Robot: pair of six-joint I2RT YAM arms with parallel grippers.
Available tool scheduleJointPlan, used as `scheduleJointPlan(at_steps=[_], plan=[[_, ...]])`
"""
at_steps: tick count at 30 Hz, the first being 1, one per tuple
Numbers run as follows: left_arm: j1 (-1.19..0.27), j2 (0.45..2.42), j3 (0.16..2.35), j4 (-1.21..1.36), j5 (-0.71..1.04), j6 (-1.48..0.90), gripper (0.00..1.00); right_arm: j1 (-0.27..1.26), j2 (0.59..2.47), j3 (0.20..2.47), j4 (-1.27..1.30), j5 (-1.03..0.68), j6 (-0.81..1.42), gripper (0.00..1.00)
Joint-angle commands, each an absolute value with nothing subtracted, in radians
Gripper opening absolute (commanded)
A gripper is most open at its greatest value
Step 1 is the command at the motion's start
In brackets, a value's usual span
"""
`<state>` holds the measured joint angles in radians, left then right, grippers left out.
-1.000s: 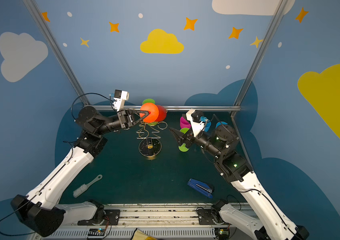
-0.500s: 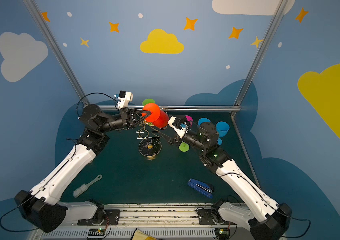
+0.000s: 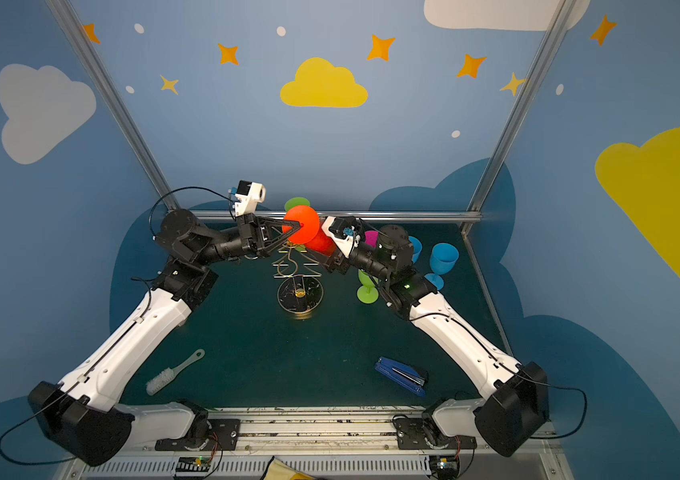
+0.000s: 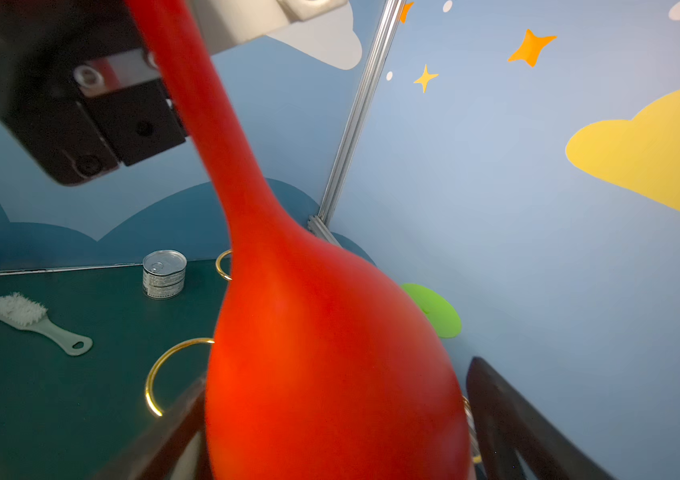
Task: Take the wine glass off the wine glass rack
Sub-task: 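Close the left gripper on the red glass foot while the right holds it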
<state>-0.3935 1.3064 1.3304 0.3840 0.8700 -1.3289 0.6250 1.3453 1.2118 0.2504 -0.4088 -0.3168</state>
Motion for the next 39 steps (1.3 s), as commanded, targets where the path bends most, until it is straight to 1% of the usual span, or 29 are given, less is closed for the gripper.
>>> scheduleJointPlan(at_steps=[1, 3, 6, 7, 8, 11, 13, 14, 15, 18, 20, 22, 25, 28, 30, 32, 39], plan=[[-0.392, 1.276, 1.327, 0.452, 0.897, -1.359, 0.04, 0.621, 1.355, 1.249, 0.290, -0.424, -0.262, 0.84], [-0.392, 1.278, 1.325, 0.460, 0.899, -1.364, 0.04, 0.624, 1.357, 1.253, 0.276, -0.429, -0.256, 0.77], [-0.392, 1.285, 1.325, 0.462, 0.900, -1.360, 0.04, 0.628, 1.348, 1.250, 0.264, -0.418, -0.236, 0.60], [-0.392, 1.287, 1.325, 0.459, 0.899, -1.354, 0.06, 0.630, 1.342, 1.247, 0.257, -0.414, -0.229, 0.56], [-0.390, 1.290, 1.327, 0.455, 0.898, -1.346, 0.11, 0.629, 1.338, 1.246, 0.251, -0.410, -0.222, 0.53], [-0.388, 1.288, 1.324, 0.440, 0.878, -1.288, 0.42, 0.631, 1.313, 1.244, 0.210, -0.365, -0.174, 0.46], [-0.384, 1.274, 1.322, 0.390, 0.845, -1.190, 0.68, 0.631, 1.288, 1.254, 0.139, -0.327, -0.141, 0.44], [-0.384, 1.261, 1.321, 0.355, 0.825, -1.122, 0.74, 0.632, 1.278, 1.263, 0.095, -0.314, -0.131, 0.44], [-0.384, 1.243, 1.316, 0.312, 0.792, -1.020, 0.75, 0.632, 1.263, 1.273, 0.043, -0.303, -0.117, 0.42], [-0.391, 1.169, 1.265, 0.210, 0.605, -0.684, 0.76, 0.632, 1.215, 1.290, -0.098, -0.270, -0.080, 0.40], [-0.403, 1.120, 1.190, 0.250, 0.469, -0.476, 0.75, 0.634, 1.189, 1.313, -0.195, -0.249, -0.054, 0.38], [-0.415, 1.086, 1.102, 0.356, 0.358, -0.292, 0.74, 0.638, 1.166, 1.339, -0.291, -0.235, -0.036, 0.36], [-0.429, 1.073, 1.029, 0.466, 0.340, -0.015, 0.72, 0.643, 1.146, 1.379, -0.416, -0.221, -0.017, 0.36], [-0.451, 1.087, 1.011, 0.489, 0.343, 0.227, 0.65, 0.648, 1.154, 1.440, -0.541, -0.221, 0.000, 0.34], [-0.473, 1.095, 0.991, 0.551, 0.325, 0.325, 0.64, 0.655, 1.167, 1.468, -0.597, -0.220, 0.007, 0.33], [-0.480, 1.098, 0.987, 0.586, 0.334, 0.371, 0.63, 0.663, 1.178, 1.488, -0.636, -0.215, 0.014, 0.31], [-0.520, 1.126, 1.024, 0.577, 0.375, 0.422, 0.58, 0.705, 1.220, 1.520, -0.669, -0.256, 0.035, 0.29]])
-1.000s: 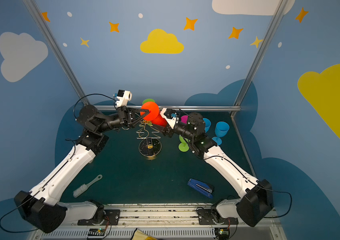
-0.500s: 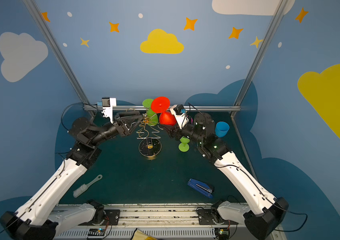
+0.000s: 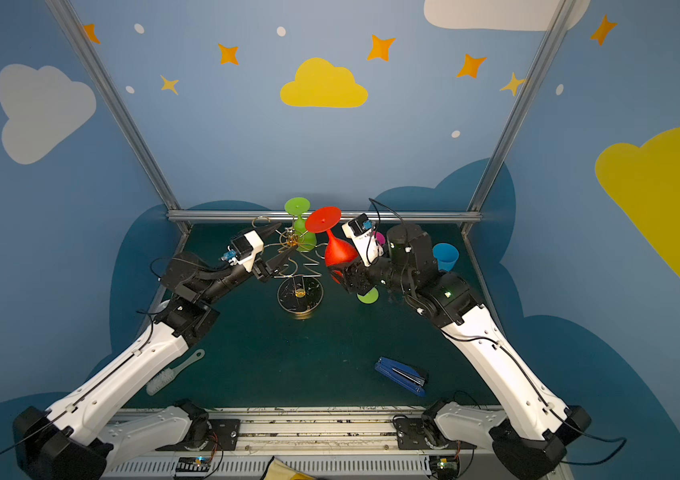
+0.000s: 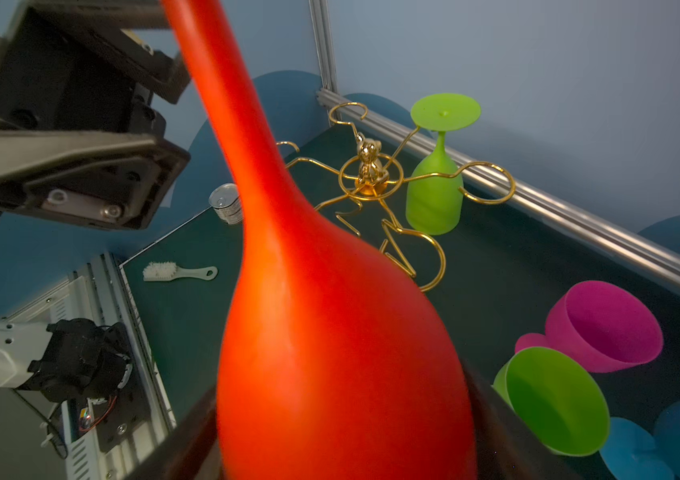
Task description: Take the wine glass off the wine glass rack
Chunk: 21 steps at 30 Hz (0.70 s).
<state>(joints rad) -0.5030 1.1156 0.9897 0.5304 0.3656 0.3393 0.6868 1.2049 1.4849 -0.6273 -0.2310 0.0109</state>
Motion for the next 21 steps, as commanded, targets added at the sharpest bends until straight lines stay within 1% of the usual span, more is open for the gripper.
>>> scheduleJointPlan(at_steps=[1, 5, 7, 10, 13, 14, 15, 16, 17, 18, 19, 21], plan=[[-0.527, 1.130, 1.027, 0.574, 0.375, 0.430, 0.58, 0.713, 1.229, 1.528, -0.676, -0.264, 0.035, 0.29], [-0.548, 1.137, 1.037, 0.565, 0.374, 0.449, 0.55, 0.748, 1.267, 1.557, -0.716, -0.258, 0.032, 0.28], [-0.554, 1.139, 1.041, 0.561, 0.382, 0.449, 0.53, 0.763, 1.283, 1.564, -0.728, -0.256, 0.031, 0.27], [-0.561, 1.142, 1.052, 0.535, 0.391, 0.460, 0.46, 0.783, 1.299, 1.575, -0.745, -0.249, 0.031, 0.27], [-0.566, 1.140, 1.056, 0.510, 0.387, 0.472, 0.34, 0.792, 1.299, 1.575, -0.739, -0.242, 0.035, 0.29], [-0.566, 1.137, 1.056, 0.507, 0.387, 0.472, 0.28, 0.793, 1.300, 1.575, -0.738, -0.243, 0.035, 0.30], [-0.566, 1.134, 1.055, 0.505, 0.386, 0.472, 0.20, 0.795, 1.302, 1.577, -0.736, -0.244, 0.037, 0.31], [-0.566, 1.132, 1.053, 0.505, 0.381, 0.471, 0.13, 0.795, 1.302, 1.577, -0.735, -0.244, 0.037, 0.34], [-0.566, 1.131, 1.052, 0.505, 0.377, 0.467, 0.08, 0.794, 1.302, 1.577, -0.733, -0.245, 0.040, 0.39], [-0.566, 1.126, 1.051, 0.503, 0.368, 0.460, 0.04, 0.794, 1.299, 1.574, -0.727, -0.243, 0.044, 0.47], [-0.566, 1.123, 1.051, 0.498, 0.359, 0.453, 0.03, 0.795, 1.295, 1.569, -0.718, -0.239, 0.050, 0.54], [-0.566, 1.116, 1.047, 0.484, 0.325, 0.437, 0.03, 0.793, 1.272, 1.545, -0.675, -0.238, 0.060, 0.73]])
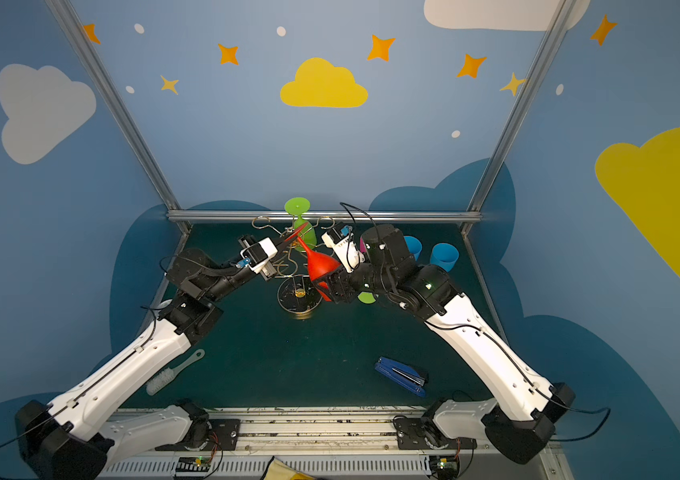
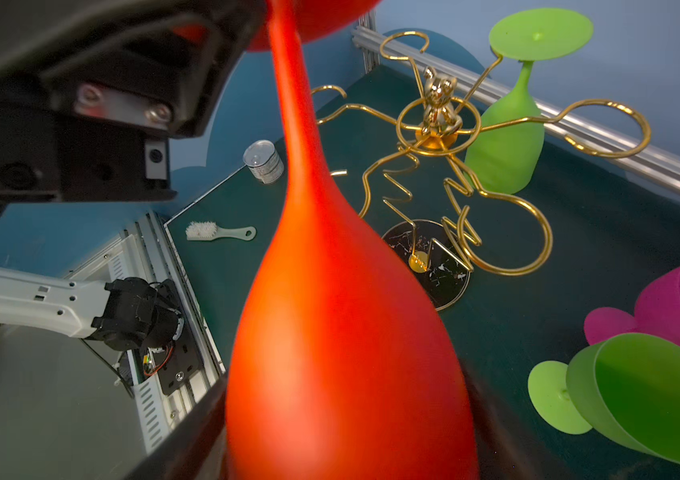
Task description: Take the wine glass off the wine glass rack
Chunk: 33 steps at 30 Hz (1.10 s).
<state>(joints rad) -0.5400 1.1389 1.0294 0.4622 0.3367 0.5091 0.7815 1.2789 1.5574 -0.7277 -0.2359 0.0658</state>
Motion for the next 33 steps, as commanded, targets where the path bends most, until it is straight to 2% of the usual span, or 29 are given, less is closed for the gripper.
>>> scheduleJointPlan(at_steps=[1, 4, 9, 15, 20, 25, 33], plan=[[-0.566, 1.114, 1.047, 0.480, 0.300, 0.422, 0.03, 0.792, 1.256, 1.529, -0.649, -0.235, 0.068, 0.79], [-0.566, 1.113, 1.057, 0.451, 0.194, 0.322, 0.03, 0.779, 1.185, 1.452, -0.519, -0.255, 0.092, 0.85], [-0.565, 1.110, 1.065, 0.387, 0.057, 0.045, 0.03, 0.705, 1.057, 1.304, -0.253, -0.366, 0.201, 0.88], [-0.528, 1.114, 1.011, 0.429, 0.125, -0.153, 0.03, 0.606, 0.920, 1.158, -0.047, -0.469, 0.331, 0.88], [-0.516, 1.111, 1.000, 0.445, 0.152, -0.189, 0.03, 0.569, 0.823, 1.099, -0.060, -0.421, 0.360, 0.88], [-0.511, 1.109, 0.997, 0.456, 0.171, -0.210, 0.03, 0.552, 0.807, 1.092, -0.122, -0.354, 0.381, 0.80], [-0.510, 1.113, 0.985, 0.485, 0.208, -0.235, 0.03, 0.551, 0.963, 1.158, -0.121, -0.345, 0.420, 0.60]])
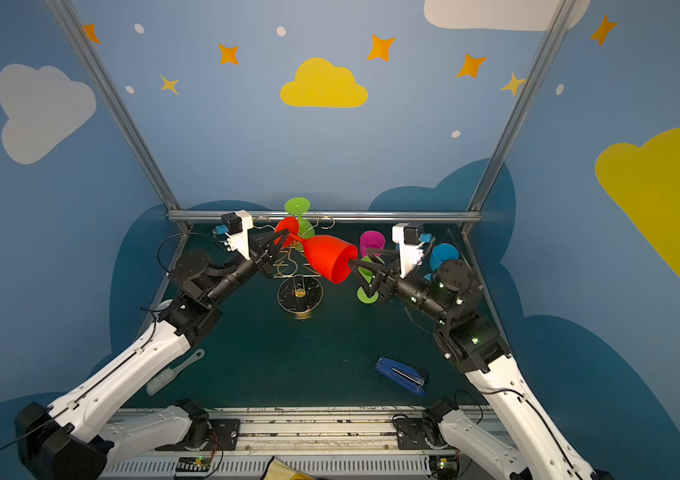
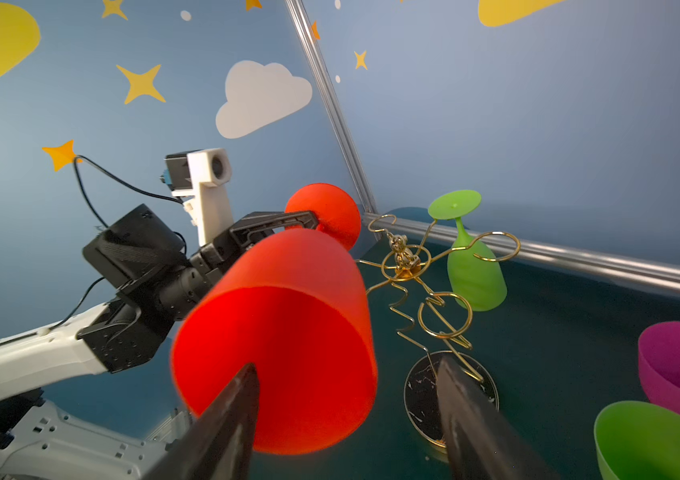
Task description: Take the wine glass off the wine glass rack
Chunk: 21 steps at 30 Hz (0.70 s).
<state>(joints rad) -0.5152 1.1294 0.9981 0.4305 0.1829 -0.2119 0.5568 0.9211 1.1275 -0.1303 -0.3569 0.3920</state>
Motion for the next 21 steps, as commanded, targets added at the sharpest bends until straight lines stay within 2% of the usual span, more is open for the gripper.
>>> scheduleJointPlan(at_steps=[1, 3, 8, 9, 10, 12, 14, 17, 21], plan=[[-0.509, 1.114, 0.986, 0.486, 0.214, -0.239, 0.03, 0.551, 0.984, 1.166, -0.109, -0.352, 0.423, 0.54], [-0.509, 1.118, 0.990, 0.485, 0.227, -0.239, 0.03, 0.552, 1.016, 1.179, -0.082, -0.378, 0.433, 0.43], [-0.508, 1.119, 0.998, 0.458, 0.219, -0.217, 0.03, 0.552, 1.047, 1.200, -0.060, -0.400, 0.446, 0.06], [-0.506, 1.119, 0.999, 0.458, 0.216, -0.213, 0.04, 0.552, 1.044, 1.200, -0.064, -0.393, 0.444, 0.00], [-0.505, 1.118, 0.997, 0.460, 0.213, -0.209, 0.08, 0.553, 1.040, 1.199, -0.066, -0.388, 0.444, 0.00], [-0.504, 1.117, 0.998, 0.459, 0.206, -0.203, 0.26, 0.552, 1.031, 1.204, -0.080, -0.381, 0.437, 0.00], [-0.502, 1.114, 1.001, 0.449, 0.191, -0.192, 0.61, 0.551, 1.018, 1.209, -0.105, -0.360, 0.424, 0.00], [-0.493, 1.097, 1.017, 0.407, 0.123, -0.172, 0.79, 0.548, 0.979, 1.232, -0.203, -0.280, 0.363, 0.00], [-0.457, 1.046, 1.021, 0.347, 0.017, -0.137, 0.90, 0.538, 0.903, 1.294, -0.411, -0.106, 0.243, 0.00]])
